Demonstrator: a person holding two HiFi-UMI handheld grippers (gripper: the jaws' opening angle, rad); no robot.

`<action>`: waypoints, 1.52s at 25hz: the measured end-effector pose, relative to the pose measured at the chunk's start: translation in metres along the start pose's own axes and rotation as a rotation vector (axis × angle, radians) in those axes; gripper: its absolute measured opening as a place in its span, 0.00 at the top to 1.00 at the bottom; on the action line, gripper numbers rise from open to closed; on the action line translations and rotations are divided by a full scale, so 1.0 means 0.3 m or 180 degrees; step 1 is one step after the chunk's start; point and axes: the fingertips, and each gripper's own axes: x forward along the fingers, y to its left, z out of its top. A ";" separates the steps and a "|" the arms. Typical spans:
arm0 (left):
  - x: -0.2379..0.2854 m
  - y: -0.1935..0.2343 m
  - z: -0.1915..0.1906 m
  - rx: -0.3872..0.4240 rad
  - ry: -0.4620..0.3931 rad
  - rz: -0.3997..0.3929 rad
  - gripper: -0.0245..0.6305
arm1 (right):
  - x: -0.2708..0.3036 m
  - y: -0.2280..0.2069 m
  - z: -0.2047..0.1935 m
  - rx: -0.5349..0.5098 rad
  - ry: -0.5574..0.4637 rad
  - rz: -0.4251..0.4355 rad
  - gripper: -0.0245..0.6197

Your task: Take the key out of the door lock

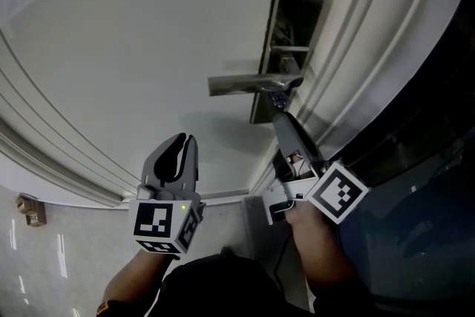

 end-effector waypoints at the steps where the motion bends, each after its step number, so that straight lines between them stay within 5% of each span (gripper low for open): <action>1: 0.013 -0.001 0.006 0.0006 0.0002 0.0005 0.86 | 0.007 0.002 0.009 0.0107 -0.0018 0.0033 0.83; 16: 0.064 -0.022 -0.006 -0.0006 0.0049 0.0067 0.90 | 0.122 -0.003 0.041 0.1263 -0.0026 0.0339 0.88; 38: -0.004 -0.023 -0.019 -0.0011 0.0112 0.0037 0.92 | 0.109 -0.019 0.028 0.1616 -0.0021 -0.0136 0.95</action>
